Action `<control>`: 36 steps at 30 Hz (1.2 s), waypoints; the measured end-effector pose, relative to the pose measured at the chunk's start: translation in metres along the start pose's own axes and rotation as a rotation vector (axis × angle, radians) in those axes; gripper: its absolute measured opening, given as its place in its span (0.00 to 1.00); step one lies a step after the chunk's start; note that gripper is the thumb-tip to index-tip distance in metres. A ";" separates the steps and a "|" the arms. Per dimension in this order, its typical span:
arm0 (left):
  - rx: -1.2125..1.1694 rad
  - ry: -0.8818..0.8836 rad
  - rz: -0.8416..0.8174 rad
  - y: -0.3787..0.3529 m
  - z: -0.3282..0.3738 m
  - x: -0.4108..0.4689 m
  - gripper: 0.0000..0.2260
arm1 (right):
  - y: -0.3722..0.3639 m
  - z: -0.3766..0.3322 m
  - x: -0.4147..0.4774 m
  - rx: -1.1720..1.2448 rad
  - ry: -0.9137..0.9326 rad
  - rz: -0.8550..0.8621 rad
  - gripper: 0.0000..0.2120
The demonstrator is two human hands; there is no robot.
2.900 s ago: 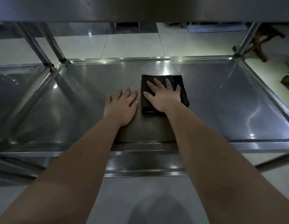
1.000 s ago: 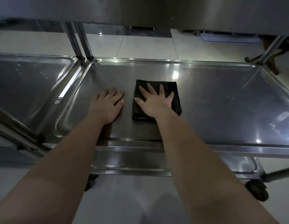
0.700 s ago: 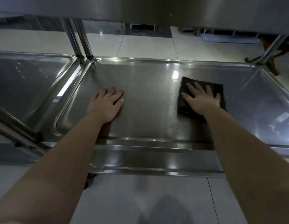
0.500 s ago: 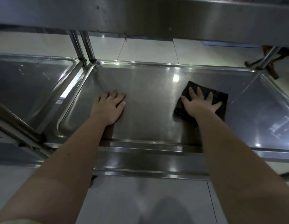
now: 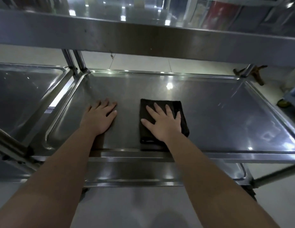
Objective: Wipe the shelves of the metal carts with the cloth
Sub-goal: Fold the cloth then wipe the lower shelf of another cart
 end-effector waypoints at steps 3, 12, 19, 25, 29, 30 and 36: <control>0.012 -0.006 0.007 -0.002 0.001 0.001 0.24 | 0.013 0.062 0.012 0.021 -0.175 0.017 0.31; 0.035 0.005 0.002 0.002 0.005 -0.005 0.28 | -0.005 -0.011 -0.013 0.023 -0.174 0.001 0.31; 0.035 -0.048 0.035 -0.002 -0.001 -0.003 0.24 | -0.021 -0.067 -0.039 -0.023 0.110 -0.058 0.32; 0.021 -0.031 0.033 -0.004 0.000 -0.003 0.26 | 0.002 0.061 -0.019 -0.018 -0.181 0.014 0.31; 0.033 -0.021 -0.009 -0.001 0.005 -0.005 0.26 | 0.013 0.110 -0.015 0.021 -0.393 0.026 0.30; 0.012 -0.020 -0.023 0.000 0.005 -0.005 0.25 | 0.012 0.103 -0.015 0.030 -0.433 0.030 0.30; -0.691 0.048 0.113 0.007 -0.008 -0.010 0.19 | -0.011 -0.038 -0.015 0.022 -0.291 0.037 0.31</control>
Point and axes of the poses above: each hand's wrist, its own x-axis towards the middle knuckle, its own y-axis out of the back of the hand, z = x × y, the point moved 3 cm from there along x, towards the middle knuckle, and after that the axes turned 7 degrees about -y, right-handed, at the moved point
